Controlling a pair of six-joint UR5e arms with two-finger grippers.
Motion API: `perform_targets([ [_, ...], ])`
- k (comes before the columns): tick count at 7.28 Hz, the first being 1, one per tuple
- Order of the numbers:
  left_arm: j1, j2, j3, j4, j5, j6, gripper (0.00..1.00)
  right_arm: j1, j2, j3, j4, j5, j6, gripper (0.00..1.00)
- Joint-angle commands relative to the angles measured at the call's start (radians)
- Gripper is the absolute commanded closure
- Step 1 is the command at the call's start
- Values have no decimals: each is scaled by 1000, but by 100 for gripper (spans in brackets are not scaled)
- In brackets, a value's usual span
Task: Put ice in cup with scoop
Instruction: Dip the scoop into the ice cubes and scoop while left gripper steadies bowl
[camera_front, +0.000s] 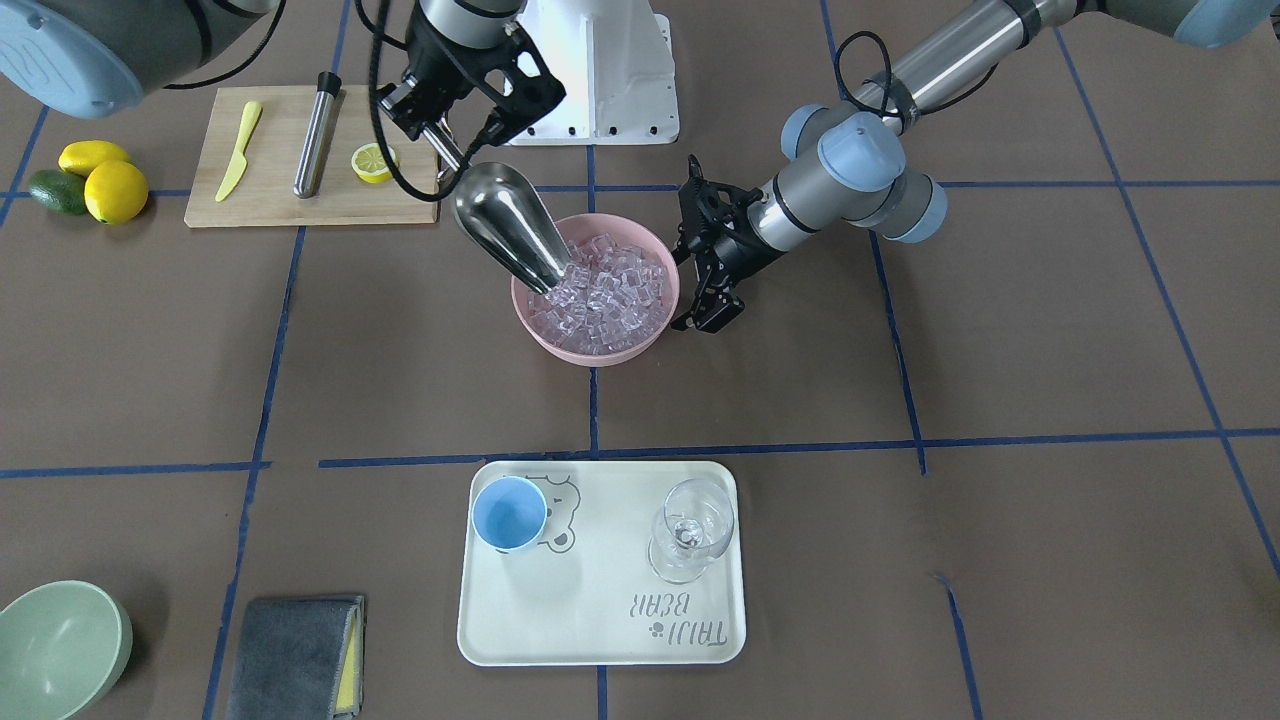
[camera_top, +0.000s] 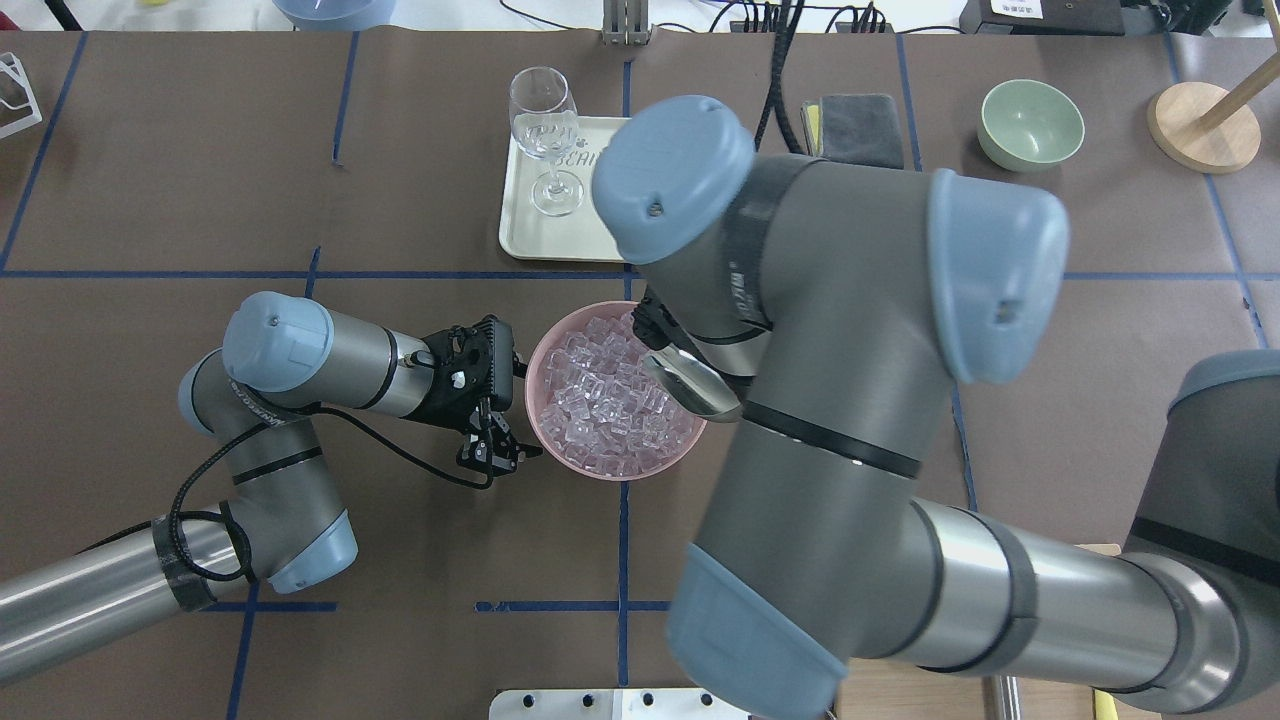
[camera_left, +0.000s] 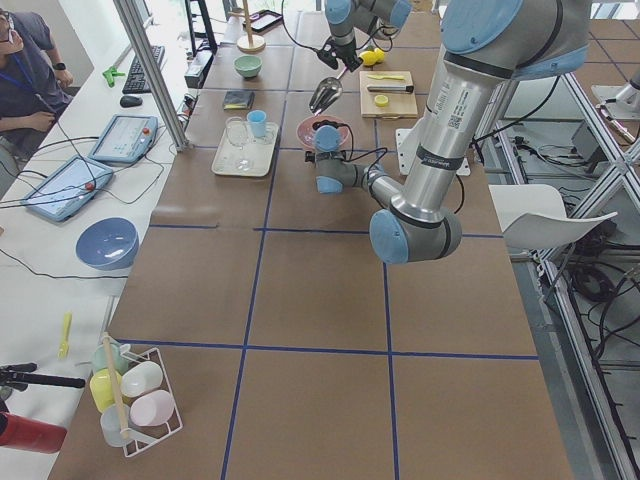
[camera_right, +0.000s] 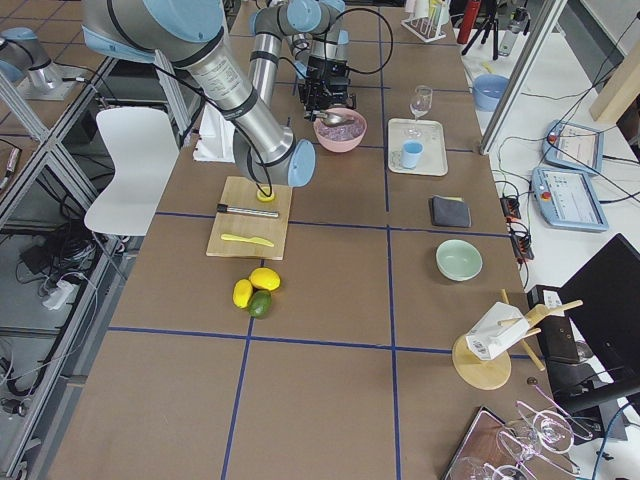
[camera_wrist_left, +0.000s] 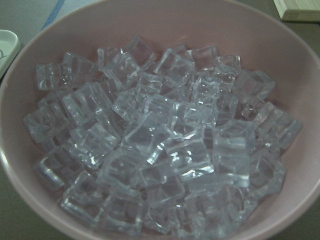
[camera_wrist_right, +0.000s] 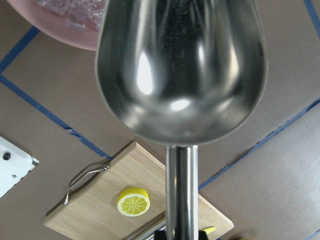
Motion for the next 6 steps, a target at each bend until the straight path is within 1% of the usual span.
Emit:
perform_targets([
  [1,1,-2,0,0,32,0,0,-2,98,-144,-65,-2,-60,100],
  [2,1,-2,0,0,33,0,0,-5,95,-145,-100,-3,-83,100],
  [4,1,-2,0,0,33,0,0,-17,85,-160,-124,-5,-87,100],
  [6,1,-2,0,-2,33,0,0,-43,84,-165,-139,-31,-108,100],
])
